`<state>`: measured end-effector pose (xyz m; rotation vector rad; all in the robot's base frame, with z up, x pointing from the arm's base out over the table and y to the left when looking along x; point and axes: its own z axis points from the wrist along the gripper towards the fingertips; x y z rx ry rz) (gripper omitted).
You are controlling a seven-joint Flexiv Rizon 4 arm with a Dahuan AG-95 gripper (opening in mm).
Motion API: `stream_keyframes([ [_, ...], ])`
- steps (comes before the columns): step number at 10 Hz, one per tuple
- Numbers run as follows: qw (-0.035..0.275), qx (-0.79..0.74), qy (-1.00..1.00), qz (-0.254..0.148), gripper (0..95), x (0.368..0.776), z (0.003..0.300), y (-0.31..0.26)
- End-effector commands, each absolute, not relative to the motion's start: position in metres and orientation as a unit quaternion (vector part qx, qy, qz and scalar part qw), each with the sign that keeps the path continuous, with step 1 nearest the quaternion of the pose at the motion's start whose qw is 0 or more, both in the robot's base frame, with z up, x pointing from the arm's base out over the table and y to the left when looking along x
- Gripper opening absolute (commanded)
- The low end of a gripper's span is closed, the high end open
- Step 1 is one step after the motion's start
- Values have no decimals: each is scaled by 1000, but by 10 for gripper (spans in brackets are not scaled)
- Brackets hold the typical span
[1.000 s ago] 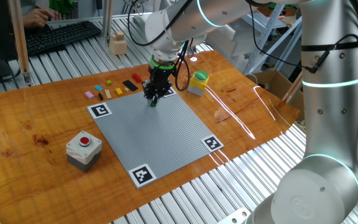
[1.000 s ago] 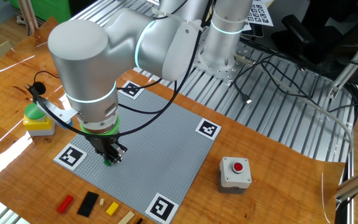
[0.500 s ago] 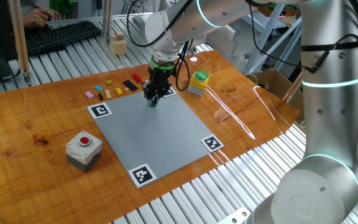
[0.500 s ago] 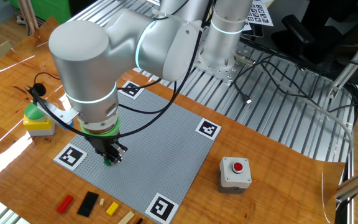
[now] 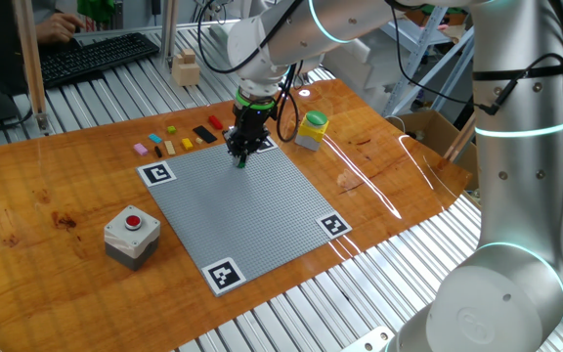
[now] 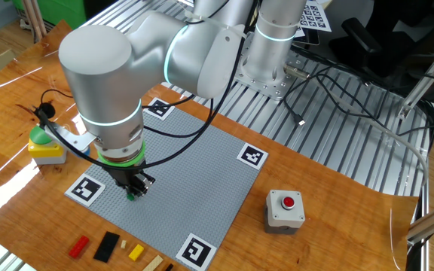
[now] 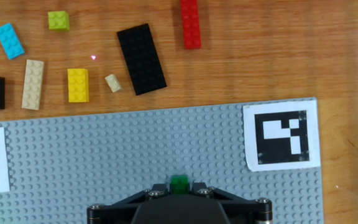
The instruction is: Build with small Lego blocks
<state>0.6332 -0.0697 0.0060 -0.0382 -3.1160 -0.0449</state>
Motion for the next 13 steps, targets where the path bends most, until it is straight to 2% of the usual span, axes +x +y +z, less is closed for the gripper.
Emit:
stream_keyframes([
  [1,11,-6,-1000,-14,0,633,6,-70],
  [13,11,-11,-1000,-13,0,632,6,-68],
])
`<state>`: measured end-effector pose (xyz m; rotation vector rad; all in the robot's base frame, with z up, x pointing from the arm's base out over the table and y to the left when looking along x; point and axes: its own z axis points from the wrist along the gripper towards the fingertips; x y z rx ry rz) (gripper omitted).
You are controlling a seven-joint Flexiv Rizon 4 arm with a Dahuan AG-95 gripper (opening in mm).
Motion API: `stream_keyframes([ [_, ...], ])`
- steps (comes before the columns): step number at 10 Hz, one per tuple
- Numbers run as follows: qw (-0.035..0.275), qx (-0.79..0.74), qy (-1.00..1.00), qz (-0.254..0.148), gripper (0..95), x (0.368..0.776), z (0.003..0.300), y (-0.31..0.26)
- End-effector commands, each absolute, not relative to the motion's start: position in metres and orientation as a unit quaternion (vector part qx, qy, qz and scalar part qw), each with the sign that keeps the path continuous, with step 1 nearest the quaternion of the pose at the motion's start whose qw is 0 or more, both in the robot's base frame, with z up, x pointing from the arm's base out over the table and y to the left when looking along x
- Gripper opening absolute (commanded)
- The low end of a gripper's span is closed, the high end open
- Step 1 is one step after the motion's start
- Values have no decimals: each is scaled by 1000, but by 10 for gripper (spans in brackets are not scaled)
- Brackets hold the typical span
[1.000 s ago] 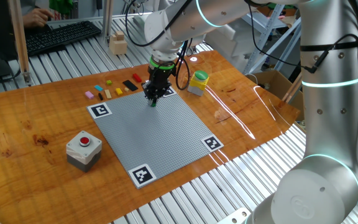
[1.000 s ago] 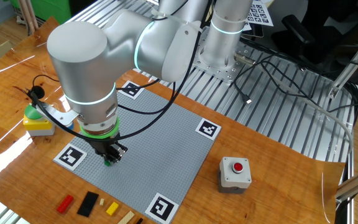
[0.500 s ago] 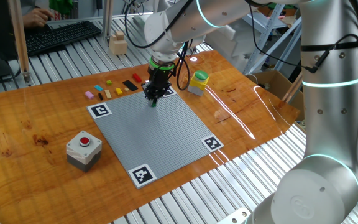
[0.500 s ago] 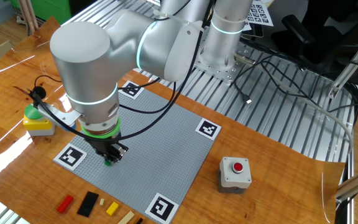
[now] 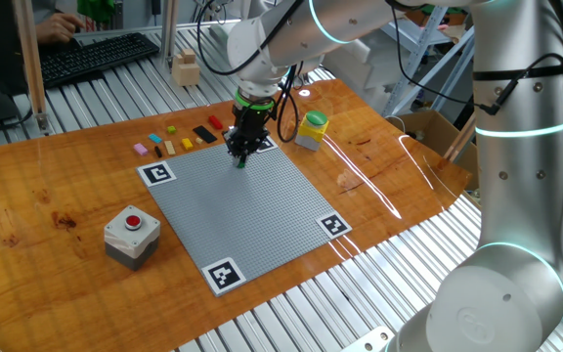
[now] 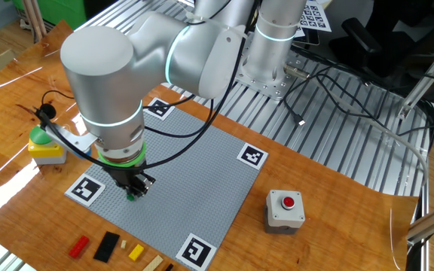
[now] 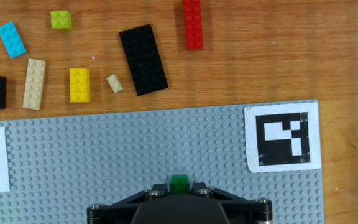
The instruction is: Build with small Lego blocks
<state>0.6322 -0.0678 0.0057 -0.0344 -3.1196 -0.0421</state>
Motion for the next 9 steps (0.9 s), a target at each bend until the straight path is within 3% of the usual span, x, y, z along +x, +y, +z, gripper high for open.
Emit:
stream_keyframes([
  [1,11,-11,-1000,-13,0,632,5,-68],
  [5,9,-15,-1000,-14,0,632,5,-66],
  [6,8,-20,-1000,-14,190,632,5,-66],
  [8,7,-24,-1000,-13,190,632,4,-66],
  [9,8,-24,-1000,-13,380,632,4,-66],
])
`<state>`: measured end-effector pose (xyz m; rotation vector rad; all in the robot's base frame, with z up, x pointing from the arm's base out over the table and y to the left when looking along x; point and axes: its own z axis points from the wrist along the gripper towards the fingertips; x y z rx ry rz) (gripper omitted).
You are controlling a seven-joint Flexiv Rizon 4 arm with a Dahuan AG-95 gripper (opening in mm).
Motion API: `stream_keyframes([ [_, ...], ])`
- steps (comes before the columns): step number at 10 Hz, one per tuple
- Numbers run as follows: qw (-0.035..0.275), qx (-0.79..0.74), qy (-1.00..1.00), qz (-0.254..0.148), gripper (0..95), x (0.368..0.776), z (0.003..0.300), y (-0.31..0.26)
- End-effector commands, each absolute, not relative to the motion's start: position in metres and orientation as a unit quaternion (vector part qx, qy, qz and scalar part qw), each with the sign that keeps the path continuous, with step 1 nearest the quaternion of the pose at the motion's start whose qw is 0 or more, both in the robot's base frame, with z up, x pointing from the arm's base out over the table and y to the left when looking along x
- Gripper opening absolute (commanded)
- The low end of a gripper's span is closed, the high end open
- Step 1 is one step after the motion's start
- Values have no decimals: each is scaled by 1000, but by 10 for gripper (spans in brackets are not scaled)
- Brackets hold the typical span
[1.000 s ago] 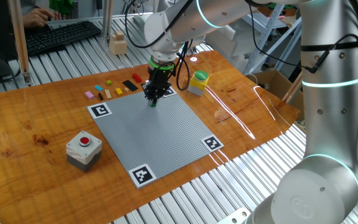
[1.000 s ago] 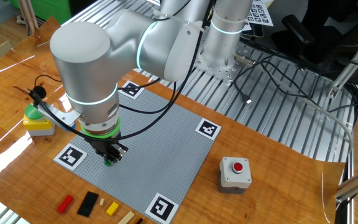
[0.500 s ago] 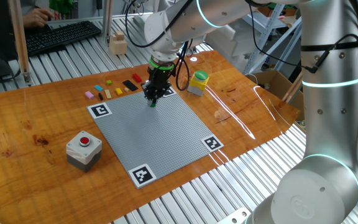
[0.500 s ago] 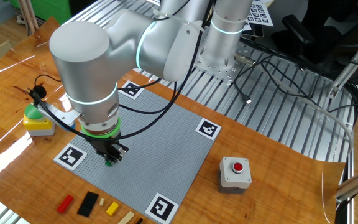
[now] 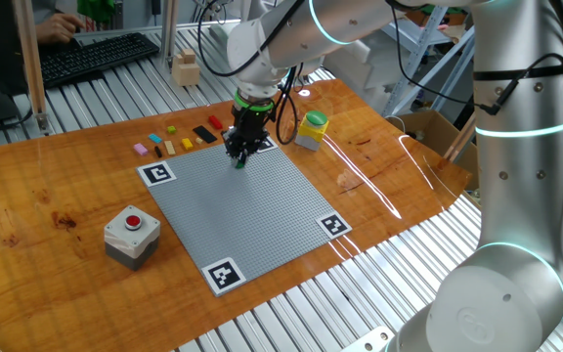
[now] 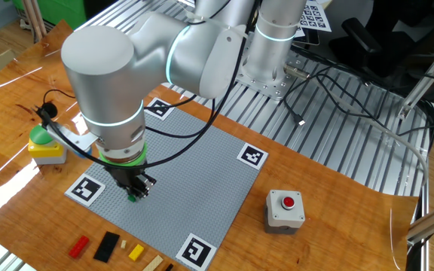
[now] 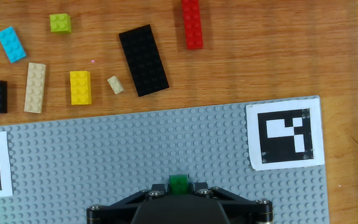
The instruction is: Build with small Lego blocks
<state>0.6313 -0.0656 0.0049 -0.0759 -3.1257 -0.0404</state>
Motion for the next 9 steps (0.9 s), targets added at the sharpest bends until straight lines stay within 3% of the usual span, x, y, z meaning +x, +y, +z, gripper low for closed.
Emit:
stream_keyframes([
  [1,8,-24,-1000,-13,380,632,4,-66],
  [8,18,-22,-1000,-12,380,632,16,-66],
  [9,19,-22,-1000,-11,190,631,18,-66],
])
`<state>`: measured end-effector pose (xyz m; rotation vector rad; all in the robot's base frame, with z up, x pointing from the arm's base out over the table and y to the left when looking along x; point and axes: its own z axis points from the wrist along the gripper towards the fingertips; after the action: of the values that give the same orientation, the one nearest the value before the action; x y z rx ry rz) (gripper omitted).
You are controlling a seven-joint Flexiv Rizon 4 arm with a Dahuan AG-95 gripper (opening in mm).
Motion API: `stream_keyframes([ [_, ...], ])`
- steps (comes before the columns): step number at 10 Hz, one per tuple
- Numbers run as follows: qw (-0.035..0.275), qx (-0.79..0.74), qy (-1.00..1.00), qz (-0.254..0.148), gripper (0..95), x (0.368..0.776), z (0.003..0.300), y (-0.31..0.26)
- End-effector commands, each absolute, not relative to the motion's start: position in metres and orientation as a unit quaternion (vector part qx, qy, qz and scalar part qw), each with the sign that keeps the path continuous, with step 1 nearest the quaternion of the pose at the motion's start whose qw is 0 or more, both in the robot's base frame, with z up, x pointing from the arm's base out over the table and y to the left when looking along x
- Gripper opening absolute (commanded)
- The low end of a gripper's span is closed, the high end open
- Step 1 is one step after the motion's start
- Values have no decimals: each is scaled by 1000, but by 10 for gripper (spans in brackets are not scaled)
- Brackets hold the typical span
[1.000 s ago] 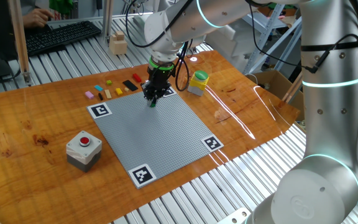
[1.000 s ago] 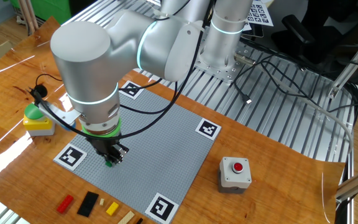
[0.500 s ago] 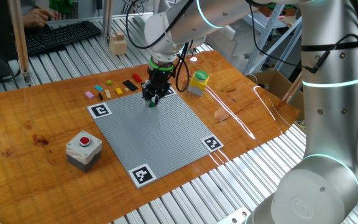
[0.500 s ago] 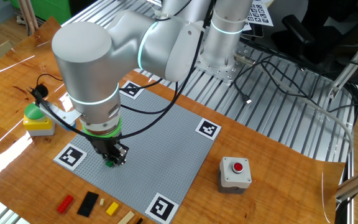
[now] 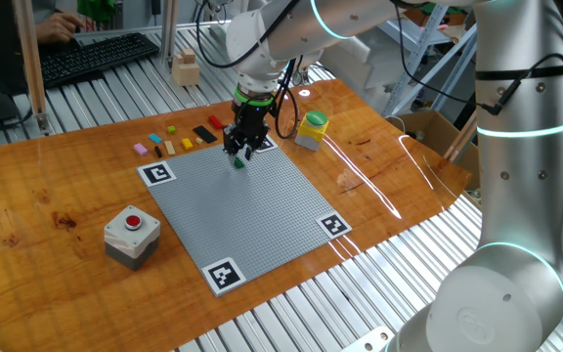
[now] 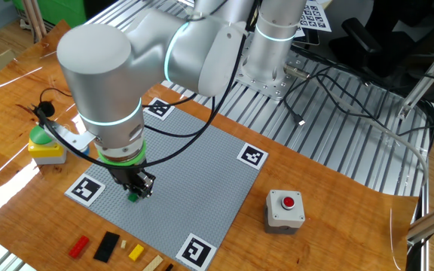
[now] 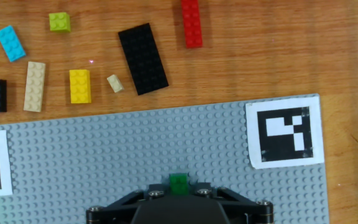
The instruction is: Build with small Lego blocks
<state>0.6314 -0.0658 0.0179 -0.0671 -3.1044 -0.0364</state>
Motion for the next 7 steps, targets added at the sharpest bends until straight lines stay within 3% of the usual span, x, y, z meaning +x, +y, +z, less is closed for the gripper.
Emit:
stream_keyframes([
  [1,20,-20,-1000,-11,190,631,19,-65],
  [2,22,-18,-1000,-11,190,631,20,-64],
  [3,23,-14,-1000,-11,0,630,22,-63],
  [7,24,-14,-1000,-11,0,630,24,-63],
])
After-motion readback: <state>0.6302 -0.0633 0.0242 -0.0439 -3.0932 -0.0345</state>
